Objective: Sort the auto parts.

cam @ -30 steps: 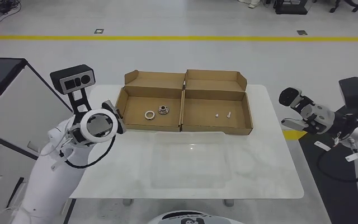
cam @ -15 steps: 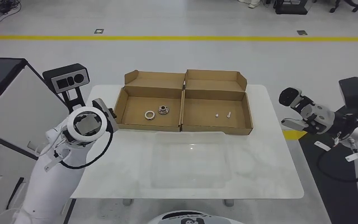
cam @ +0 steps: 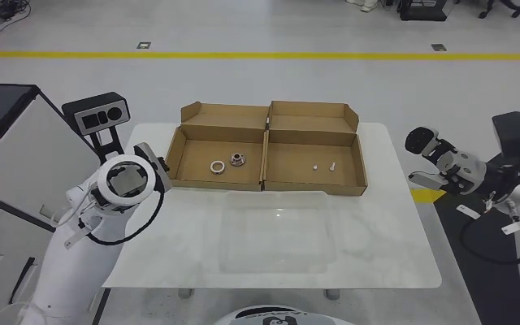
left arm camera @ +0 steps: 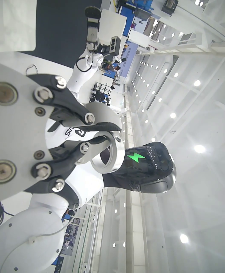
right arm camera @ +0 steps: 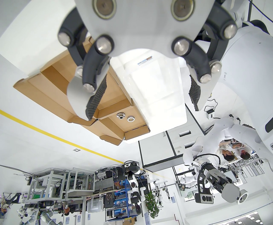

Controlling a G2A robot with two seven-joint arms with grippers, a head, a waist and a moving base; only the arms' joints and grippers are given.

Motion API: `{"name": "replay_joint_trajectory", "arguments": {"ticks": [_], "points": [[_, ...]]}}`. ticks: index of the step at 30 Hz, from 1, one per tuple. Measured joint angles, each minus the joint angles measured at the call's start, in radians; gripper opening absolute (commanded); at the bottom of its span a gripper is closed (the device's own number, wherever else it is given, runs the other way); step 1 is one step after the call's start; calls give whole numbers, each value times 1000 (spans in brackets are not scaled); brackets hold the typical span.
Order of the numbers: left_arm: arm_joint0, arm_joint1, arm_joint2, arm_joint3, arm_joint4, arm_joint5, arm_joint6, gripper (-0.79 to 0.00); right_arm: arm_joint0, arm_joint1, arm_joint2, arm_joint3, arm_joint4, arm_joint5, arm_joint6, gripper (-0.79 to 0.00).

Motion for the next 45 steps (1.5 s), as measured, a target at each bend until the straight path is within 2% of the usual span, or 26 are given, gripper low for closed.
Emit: {"name": "replay_joint_trajectory", "arguments": {"ticks": [12, 18, 22, 27, 33, 37, 45], "points": [[-1, -1, -1, -3, 17, 15, 17, -785, 0, 0, 0, 0, 0, 0, 0, 0], [-58, -7, 40, -12, 314, 201, 153, -785, 0, 0, 0, 0, 0, 0, 0, 0], [-116, -18, 125, -16, 514, 336, 236, -785, 0, 0, 0, 0, 0, 0, 0, 0], [-184, -29, 214, 7, 672, 453, 267, -785, 0, 0, 0, 0, 0, 0, 0, 0], [-273, -47, 282, 18, 764, 586, 336, -785, 0, 0, 0, 0, 0, 0, 0, 0], [-339, -57, 314, 69, 831, 653, 360, -785, 0, 0, 0, 0, 0, 0, 0, 0], [-441, -67, 328, 163, 943, 753, 355, -785, 0, 0, 0, 0, 0, 0, 0, 0]]}}
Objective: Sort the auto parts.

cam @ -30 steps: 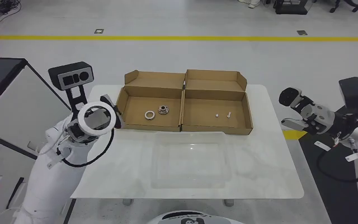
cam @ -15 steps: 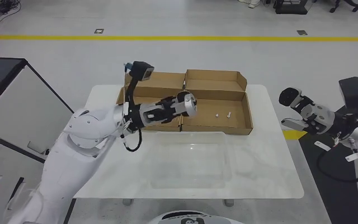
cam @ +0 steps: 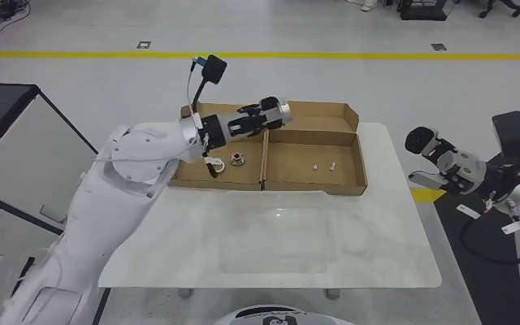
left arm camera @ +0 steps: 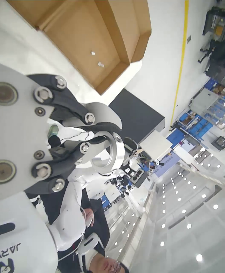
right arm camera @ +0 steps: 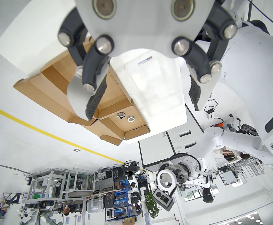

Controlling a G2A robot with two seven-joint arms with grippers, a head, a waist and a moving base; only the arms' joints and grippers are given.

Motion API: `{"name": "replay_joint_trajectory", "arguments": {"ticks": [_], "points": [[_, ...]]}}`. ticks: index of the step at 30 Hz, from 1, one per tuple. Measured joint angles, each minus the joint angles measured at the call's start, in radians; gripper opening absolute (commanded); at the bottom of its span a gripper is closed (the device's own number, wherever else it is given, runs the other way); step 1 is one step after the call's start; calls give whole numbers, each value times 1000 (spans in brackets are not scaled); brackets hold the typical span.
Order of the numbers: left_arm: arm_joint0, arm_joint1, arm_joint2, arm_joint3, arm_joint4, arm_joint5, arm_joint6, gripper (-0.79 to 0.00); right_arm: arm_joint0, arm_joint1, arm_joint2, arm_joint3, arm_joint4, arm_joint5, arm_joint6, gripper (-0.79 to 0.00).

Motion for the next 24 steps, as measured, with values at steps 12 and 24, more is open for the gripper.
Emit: {"name": "replay_joint_trajectory", "arguments": {"ticks": [12, 24], "points": [[-46, 12, 22, 127, 369, 123, -76, -785, 0, 0, 0, 0, 0, 0, 0, 0], [-57, 15, 76, 255, 619, 192, -185, -785, 0, 0, 0, 0, 0, 0, 0, 0]]}}
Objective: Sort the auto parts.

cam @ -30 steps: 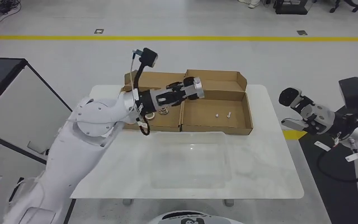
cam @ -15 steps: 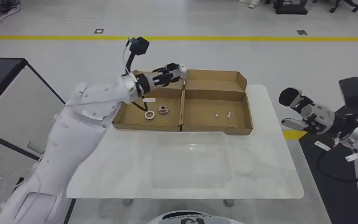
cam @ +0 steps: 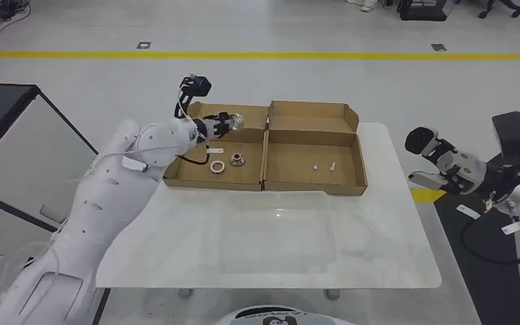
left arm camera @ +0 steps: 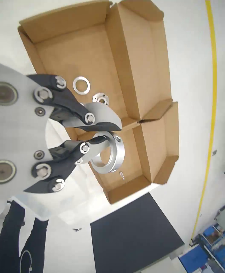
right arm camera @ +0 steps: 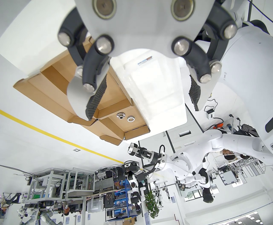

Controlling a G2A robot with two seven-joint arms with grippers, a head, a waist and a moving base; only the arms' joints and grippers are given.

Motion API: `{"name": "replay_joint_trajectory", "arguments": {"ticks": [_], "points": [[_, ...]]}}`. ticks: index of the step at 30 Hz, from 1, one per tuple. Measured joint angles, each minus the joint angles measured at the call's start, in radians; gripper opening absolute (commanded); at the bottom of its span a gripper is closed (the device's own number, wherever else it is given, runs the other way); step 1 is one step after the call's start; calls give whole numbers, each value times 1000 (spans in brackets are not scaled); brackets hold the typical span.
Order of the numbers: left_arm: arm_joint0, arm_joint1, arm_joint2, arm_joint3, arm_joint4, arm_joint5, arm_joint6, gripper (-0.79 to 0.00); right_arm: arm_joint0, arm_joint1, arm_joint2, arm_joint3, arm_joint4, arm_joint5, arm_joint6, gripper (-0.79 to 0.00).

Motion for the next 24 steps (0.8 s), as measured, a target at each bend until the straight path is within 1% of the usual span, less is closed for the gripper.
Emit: {"name": "replay_joint_trajectory", "arguments": {"ticks": [6, 10, 14, 19, 24], "points": [[-17, -5, 26, 61, 60, 12, -40, -785, 0, 0, 0, 0, 0, 0, 0, 0], [-30, -11, 45, 133, 94, 15, -61, -785, 0, 0, 0, 0, 0, 0, 0, 0], [-40, -17, 60, 181, 104, 17, -72, -785, 0, 0, 0, 0, 0, 0, 0, 0], [-52, -22, 77, 234, 155, 22, -90, -785, 0, 0, 0, 0, 0, 0, 0, 0], [-66, -30, 92, 301, 196, 43, -99, -785, 0, 0, 0, 0, 0, 0, 0, 0]]}}
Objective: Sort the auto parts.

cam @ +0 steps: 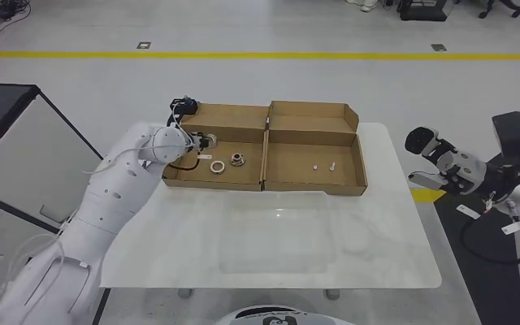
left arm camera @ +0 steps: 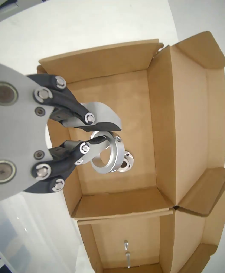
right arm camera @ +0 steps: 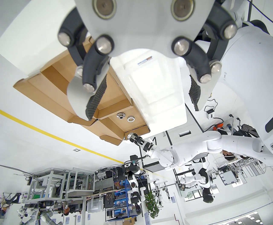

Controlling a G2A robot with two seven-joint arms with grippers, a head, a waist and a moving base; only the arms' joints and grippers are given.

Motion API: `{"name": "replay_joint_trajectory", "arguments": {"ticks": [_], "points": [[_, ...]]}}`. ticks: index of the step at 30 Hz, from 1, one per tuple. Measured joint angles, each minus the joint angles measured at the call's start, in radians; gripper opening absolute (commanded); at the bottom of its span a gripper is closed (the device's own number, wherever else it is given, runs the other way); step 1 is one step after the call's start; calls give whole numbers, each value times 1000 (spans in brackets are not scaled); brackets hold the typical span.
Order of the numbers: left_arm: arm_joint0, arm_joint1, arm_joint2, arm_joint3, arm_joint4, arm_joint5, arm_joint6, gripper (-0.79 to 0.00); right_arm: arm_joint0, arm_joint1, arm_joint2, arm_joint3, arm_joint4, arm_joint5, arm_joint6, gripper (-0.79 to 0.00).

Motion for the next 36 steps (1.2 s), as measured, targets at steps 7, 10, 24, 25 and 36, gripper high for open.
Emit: {"name": "replay_joint_trajectory", "arguments": {"ticks": [7, 10, 24, 25, 36], "points": [[-29, -16, 39, 94, 64, 1, -12, -785, 0, 0, 0, 0, 0, 0, 0, 0], [-44, -25, 58, 135, 88, -2, -12, -785, 0, 0, 0, 0, 0, 0, 0, 0], [-72, -68, 126, 272, 153, -20, 11, -785, 0, 0, 0, 0, 0, 0, 0, 0], [-72, -71, 129, 281, 158, -23, 14, -785, 0, 0, 0, 0, 0, 0, 0, 0], [-70, -87, 136, 315, 195, -47, 16, -754, 0, 0, 0, 0, 0, 0, 0, 0]]}}
